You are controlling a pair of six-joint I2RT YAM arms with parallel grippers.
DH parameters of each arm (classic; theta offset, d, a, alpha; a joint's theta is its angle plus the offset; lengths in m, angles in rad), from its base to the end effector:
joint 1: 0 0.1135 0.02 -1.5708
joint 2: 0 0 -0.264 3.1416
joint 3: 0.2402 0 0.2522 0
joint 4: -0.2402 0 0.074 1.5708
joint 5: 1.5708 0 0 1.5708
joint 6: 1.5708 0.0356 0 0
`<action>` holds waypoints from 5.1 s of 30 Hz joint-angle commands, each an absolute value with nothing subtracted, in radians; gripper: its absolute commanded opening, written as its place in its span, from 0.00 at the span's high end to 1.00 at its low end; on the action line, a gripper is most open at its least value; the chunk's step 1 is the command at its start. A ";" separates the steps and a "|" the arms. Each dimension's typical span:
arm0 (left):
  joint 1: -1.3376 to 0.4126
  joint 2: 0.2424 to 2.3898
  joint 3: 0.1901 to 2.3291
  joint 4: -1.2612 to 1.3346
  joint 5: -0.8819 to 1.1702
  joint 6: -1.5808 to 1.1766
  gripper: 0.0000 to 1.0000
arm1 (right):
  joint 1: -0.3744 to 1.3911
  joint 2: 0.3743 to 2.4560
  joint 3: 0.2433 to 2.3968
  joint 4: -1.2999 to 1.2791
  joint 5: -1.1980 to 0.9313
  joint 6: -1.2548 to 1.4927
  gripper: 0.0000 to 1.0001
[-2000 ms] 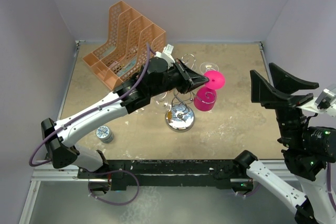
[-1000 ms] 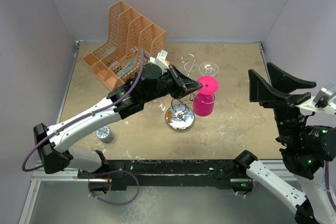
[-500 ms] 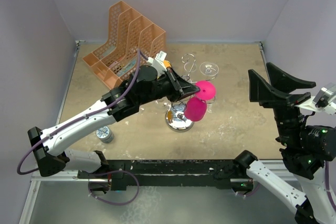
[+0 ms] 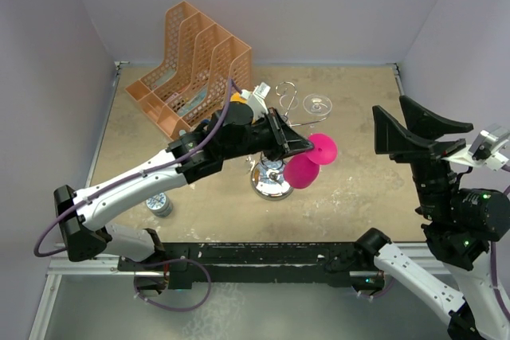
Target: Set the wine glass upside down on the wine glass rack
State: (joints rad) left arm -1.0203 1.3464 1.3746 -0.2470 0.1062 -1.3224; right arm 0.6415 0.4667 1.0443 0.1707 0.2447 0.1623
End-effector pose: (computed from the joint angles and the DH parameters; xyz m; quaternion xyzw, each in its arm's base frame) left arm 0.1596 -0.2672 0.4140 -0.0844 0.7751 -0.5917 0.2048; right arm 0.0342 0.0148 0.4902 0.0145 0.4120 0.3110 0.8564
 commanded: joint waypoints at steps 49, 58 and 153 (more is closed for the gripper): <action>-1.027 1.410 1.779 -0.492 -0.277 -0.865 0.66 | 0.643 0.743 1.187 0.013 0.425 0.272 0.27; -1.028 1.312 1.728 -0.479 -0.449 -0.725 0.61 | 0.594 1.050 1.384 -0.060 0.532 0.281 0.25; -1.028 1.026 1.462 -0.433 -0.643 -0.544 0.57 | 0.278 1.719 1.527 -0.245 -0.118 0.057 1.00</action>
